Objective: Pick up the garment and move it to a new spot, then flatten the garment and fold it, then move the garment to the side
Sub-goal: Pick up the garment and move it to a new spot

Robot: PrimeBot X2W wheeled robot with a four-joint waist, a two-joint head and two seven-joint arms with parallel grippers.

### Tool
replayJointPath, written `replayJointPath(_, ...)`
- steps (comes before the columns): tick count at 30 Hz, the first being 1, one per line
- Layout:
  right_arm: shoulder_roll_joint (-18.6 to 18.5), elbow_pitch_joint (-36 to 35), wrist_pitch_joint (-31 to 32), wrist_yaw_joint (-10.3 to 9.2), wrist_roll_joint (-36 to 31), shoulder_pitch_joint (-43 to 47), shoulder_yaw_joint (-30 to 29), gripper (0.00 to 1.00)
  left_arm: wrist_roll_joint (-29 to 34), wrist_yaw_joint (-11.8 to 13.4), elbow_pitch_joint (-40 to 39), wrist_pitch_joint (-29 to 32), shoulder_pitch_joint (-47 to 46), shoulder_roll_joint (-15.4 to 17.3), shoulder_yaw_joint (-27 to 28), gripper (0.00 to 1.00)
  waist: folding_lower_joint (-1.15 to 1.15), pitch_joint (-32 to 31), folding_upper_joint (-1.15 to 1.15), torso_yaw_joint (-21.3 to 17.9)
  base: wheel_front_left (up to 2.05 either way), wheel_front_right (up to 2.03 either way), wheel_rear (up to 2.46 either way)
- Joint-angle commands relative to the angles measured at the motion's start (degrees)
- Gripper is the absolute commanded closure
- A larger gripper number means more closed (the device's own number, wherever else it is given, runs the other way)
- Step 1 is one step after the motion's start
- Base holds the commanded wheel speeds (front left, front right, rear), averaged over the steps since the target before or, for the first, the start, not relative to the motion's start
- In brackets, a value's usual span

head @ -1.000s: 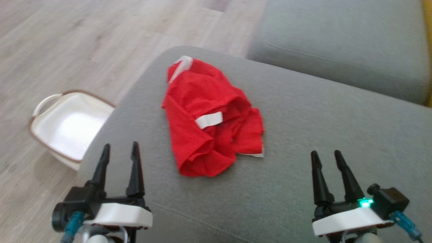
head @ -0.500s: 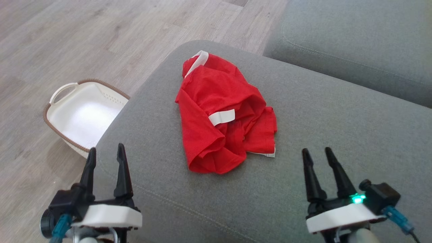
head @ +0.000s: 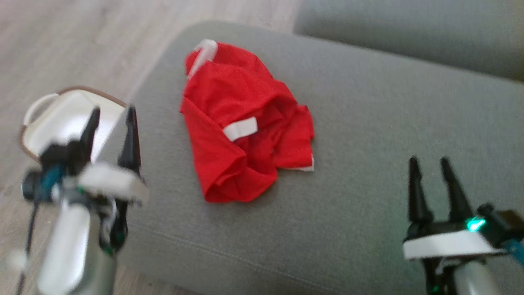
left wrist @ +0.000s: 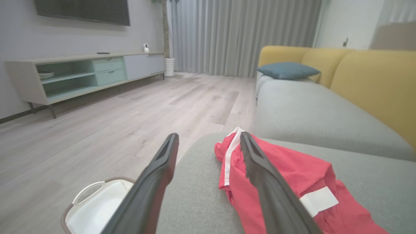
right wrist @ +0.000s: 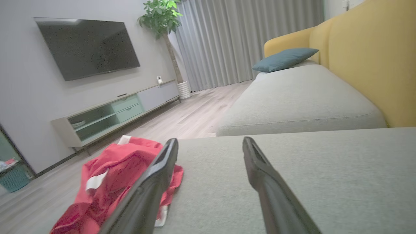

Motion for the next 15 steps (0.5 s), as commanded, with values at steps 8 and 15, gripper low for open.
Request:
replayJointPath(8, -0.5, -5.4, -0.6, 0.44, -4.0, -7.4, -5.2, 0.0, -2.5, -4.9, 13.7, 15.0, -22.3, 4.7, -0.6, 0.0, 0.0, 13.2, 0.0, -8.6, 0.0, 0.0, 0.0)
replayJointPath(15, -0.5, -6.7, -0.6, 0.44, -5.0, -9.4, -6.0, 0.0, -3.9, -6.2, 25.2, 23.3, -31.8, 7.3, -2.5, 0.0, 0.0, 18.1, 0.0, -11.9, 0.0, 0.0, 0.0)
